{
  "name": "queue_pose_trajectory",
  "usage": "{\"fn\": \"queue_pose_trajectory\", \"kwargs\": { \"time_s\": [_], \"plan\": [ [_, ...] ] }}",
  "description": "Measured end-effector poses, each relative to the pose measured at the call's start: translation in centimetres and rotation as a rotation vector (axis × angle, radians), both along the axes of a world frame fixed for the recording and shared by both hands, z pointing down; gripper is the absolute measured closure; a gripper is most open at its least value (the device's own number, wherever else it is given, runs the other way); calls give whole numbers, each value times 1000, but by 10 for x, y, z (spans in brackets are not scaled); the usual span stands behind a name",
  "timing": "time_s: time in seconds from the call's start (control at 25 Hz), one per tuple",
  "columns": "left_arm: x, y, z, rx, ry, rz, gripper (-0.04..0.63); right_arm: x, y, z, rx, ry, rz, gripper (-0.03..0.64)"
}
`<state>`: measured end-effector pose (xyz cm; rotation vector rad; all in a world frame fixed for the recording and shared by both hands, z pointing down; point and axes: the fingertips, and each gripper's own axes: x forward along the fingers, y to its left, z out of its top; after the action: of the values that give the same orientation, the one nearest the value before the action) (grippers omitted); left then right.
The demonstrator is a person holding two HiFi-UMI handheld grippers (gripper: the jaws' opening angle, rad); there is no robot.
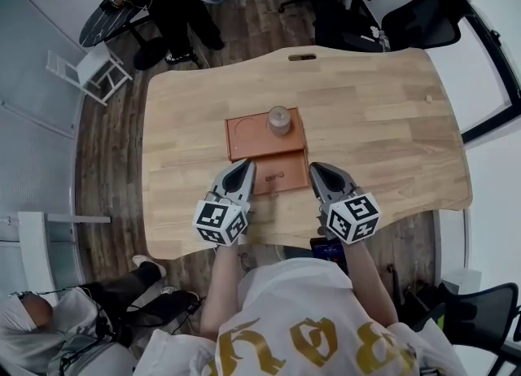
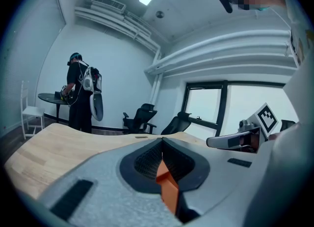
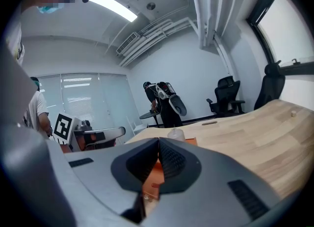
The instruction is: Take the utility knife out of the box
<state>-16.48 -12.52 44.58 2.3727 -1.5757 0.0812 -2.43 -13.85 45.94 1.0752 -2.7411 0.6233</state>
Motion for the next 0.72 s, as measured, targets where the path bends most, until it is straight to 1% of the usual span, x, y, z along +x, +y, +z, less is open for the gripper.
{"fn": "queue_pose_trajectory", "kwargs": {
  "time_s": [0.28, 0.52, 0.6, 0.72],
  "plan": [
    [7, -12, 16, -33, -5, 27, 585, 3, -10, 13, -31, 12, 5, 605],
    [11, -22, 30, -58, -79, 57, 584, 5, -21, 23, -51, 15, 12, 605],
    [12, -23, 36, -74, -93, 70, 584, 4, -23, 26, -61, 16, 11, 604],
    [14, -25, 49, -102, -136, 88, 584, 3, -24, 35, -76, 34, -2, 605]
  ]
}}
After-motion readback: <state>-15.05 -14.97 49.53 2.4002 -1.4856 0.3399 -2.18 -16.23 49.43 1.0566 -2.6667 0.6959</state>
